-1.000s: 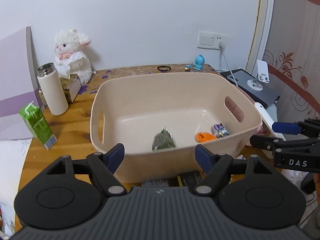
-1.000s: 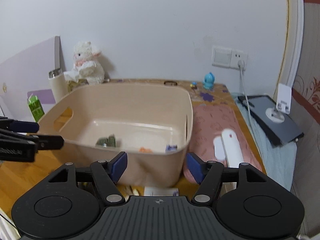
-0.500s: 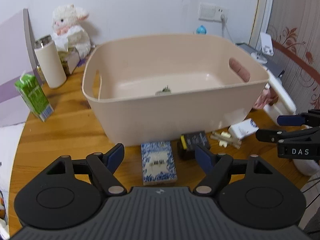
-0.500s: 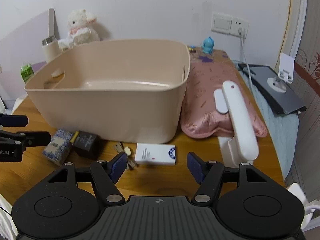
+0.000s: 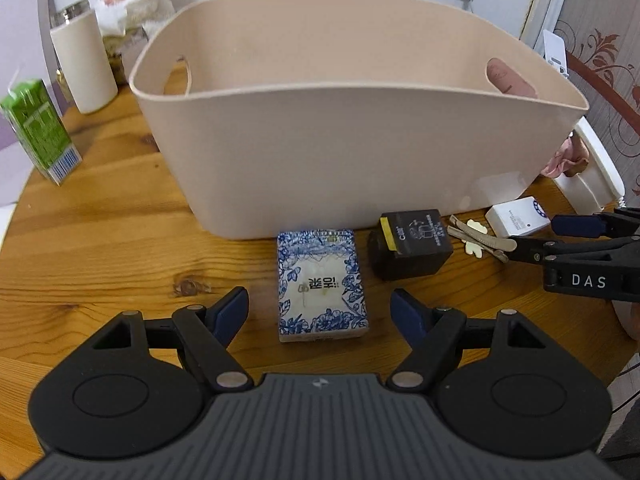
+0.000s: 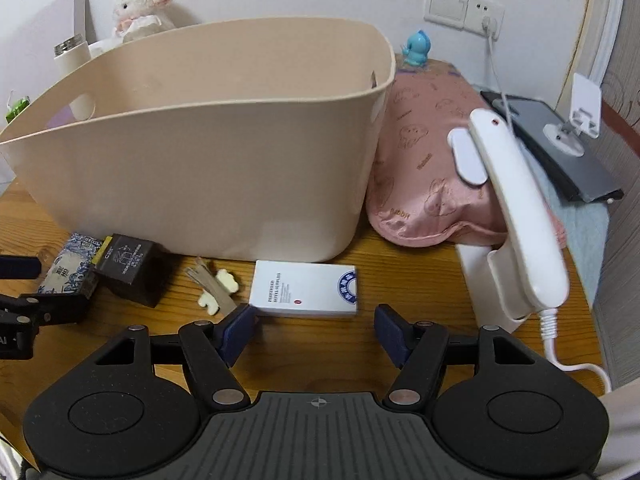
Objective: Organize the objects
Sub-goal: 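Move the left tool to the blue-white box while the right tool approaches the white box, then close the left tool on the blue-white box while the right tool grasps the white box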
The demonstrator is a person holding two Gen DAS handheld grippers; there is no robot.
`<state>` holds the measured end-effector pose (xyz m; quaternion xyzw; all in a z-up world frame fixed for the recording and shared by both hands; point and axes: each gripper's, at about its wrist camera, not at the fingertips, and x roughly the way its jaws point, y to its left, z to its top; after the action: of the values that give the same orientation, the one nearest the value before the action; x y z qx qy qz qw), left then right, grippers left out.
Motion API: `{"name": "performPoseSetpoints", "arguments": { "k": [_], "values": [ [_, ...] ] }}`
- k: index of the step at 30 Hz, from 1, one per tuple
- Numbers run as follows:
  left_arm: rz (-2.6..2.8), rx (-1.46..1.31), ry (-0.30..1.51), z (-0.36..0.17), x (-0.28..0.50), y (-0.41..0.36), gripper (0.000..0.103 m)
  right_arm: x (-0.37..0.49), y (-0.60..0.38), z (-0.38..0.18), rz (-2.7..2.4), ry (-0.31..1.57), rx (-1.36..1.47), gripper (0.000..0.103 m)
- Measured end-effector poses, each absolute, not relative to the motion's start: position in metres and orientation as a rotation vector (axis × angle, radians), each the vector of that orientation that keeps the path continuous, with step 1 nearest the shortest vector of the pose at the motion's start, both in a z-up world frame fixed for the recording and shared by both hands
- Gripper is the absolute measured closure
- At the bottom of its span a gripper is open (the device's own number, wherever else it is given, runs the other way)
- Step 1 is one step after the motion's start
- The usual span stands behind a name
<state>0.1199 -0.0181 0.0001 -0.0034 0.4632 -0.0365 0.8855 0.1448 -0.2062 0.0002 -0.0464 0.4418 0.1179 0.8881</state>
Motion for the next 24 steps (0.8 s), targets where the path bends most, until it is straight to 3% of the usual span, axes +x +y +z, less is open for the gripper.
{"name": "performPoseSetpoints", "arguments": {
  "k": [12, 15, 18, 24],
  "values": [
    [-0.076, -0.01, 0.962, -0.007, 0.127, -0.018, 0.031, 0.147, -0.197, -0.007, 0.246, 0.9, -0.078, 0.023],
    [-0.068, 0.014, 0.949, -0.007, 0.125, -0.019, 0.044, 0.147, -0.196, -0.008, 0.247, 0.893, -0.084, 0.027],
    [-0.076, 0.006, 0.943, -0.006, 0.123, -0.018, 0.053, 0.141, -0.193, -0.007, 0.246, 0.886, -0.123, 0.039],
    [-0.096, -0.022, 0.929, -0.005, 0.118, -0.018, 0.055, 0.131, -0.195, -0.005, 0.26, 0.887, -0.124, 0.043]
  ]
}}
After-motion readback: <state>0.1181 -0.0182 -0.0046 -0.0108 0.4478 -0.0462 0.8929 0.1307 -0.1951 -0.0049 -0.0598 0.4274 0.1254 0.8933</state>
